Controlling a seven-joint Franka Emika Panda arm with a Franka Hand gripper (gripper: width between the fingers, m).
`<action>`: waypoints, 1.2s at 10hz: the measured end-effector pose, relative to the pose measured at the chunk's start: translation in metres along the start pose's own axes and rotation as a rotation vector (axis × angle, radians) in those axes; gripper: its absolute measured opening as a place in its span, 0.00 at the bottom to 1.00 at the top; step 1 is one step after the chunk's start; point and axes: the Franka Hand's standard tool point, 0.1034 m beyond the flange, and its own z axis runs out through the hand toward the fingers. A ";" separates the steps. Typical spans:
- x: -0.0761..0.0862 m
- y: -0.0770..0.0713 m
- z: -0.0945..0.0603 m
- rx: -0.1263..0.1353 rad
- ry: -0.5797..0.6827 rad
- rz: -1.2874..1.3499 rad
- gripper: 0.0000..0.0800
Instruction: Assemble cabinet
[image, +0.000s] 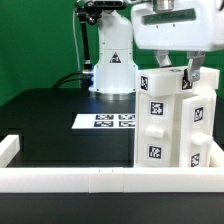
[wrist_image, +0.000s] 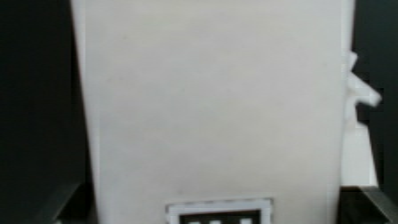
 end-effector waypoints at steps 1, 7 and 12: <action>0.000 -0.003 0.000 0.027 -0.024 0.188 0.69; -0.001 -0.009 -0.001 0.055 -0.046 0.451 0.80; -0.002 -0.008 0.001 0.053 -0.045 0.437 0.81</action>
Offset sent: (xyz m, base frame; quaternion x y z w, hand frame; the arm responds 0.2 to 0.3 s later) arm 0.0062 -0.0012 0.0046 0.0268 -0.0024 0.2029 0.9788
